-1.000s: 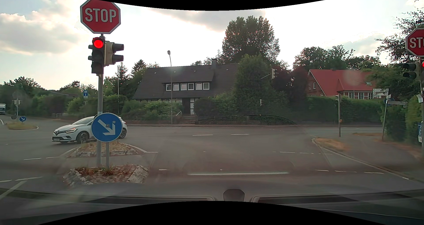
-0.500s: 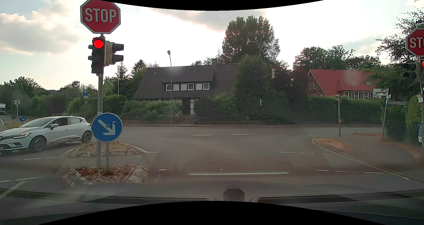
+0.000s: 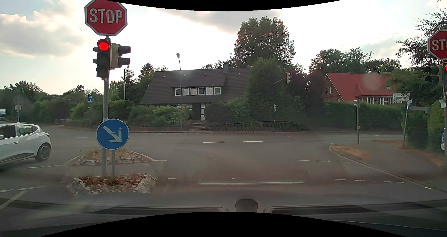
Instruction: Follow the waypoints while adhering to traffic rules and regulations
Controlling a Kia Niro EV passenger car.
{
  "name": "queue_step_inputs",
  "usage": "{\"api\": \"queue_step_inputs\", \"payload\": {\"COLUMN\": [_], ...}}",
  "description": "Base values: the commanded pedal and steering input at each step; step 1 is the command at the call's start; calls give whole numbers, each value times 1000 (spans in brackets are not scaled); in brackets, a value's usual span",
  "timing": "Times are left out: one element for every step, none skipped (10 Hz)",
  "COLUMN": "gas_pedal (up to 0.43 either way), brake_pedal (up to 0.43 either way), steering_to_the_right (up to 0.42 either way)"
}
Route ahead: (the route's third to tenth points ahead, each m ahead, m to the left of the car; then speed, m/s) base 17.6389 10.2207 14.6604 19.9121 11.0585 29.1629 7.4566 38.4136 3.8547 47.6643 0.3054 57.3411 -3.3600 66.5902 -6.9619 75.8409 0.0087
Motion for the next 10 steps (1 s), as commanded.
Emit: {"api": "queue_step_inputs", "payload": {"gas_pedal": [0,0,0,0,0,0,0,0,0,0], "brake_pedal": [250,250,250,250,250,250,250,250,250,250], "steering_to_the_right": [-5,-5,-5,-5,-5,-5,-5,-5,-5,-5]}}
